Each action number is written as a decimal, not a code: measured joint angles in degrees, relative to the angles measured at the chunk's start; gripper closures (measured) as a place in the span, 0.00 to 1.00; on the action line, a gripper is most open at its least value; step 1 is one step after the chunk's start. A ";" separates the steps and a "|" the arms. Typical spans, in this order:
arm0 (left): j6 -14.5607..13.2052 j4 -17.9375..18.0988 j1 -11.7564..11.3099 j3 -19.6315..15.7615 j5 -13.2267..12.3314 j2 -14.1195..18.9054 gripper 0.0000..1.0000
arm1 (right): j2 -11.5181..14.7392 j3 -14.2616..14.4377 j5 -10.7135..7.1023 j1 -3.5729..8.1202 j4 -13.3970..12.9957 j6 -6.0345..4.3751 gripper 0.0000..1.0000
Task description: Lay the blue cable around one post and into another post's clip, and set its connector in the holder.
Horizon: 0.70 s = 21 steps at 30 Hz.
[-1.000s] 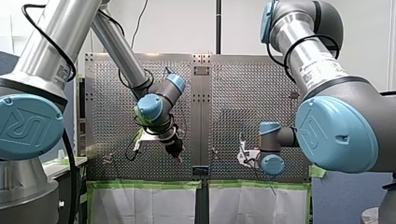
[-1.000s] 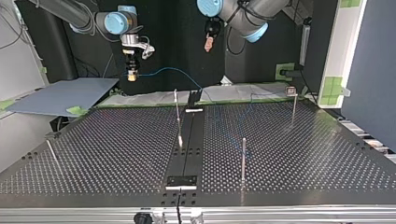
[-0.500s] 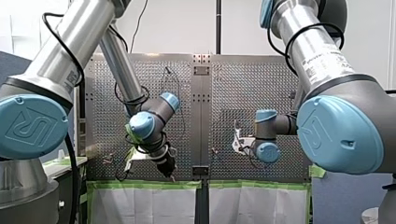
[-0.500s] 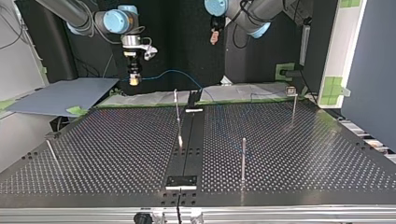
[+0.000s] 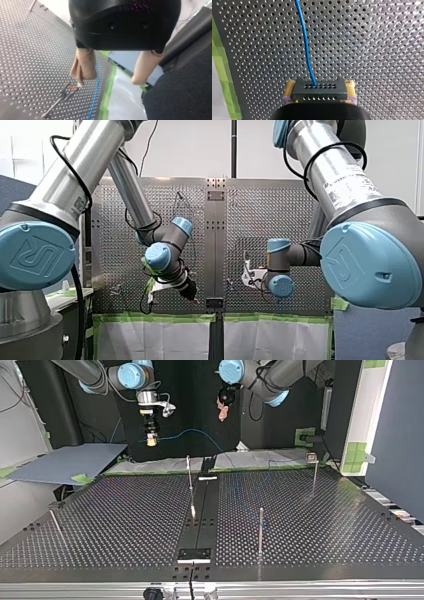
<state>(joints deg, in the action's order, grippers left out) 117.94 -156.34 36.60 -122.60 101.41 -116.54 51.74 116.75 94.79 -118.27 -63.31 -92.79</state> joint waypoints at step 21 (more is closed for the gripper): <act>7.44 10.87 0.22 2.91 -1.76 -9.41 0.00 | 0.22 0.02 0.82 -2.12 -0.10 0.00 0.98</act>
<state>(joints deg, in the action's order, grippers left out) 125.38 -145.47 36.83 -119.70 99.66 -125.95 51.96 116.76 95.60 -120.39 -63.41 -92.79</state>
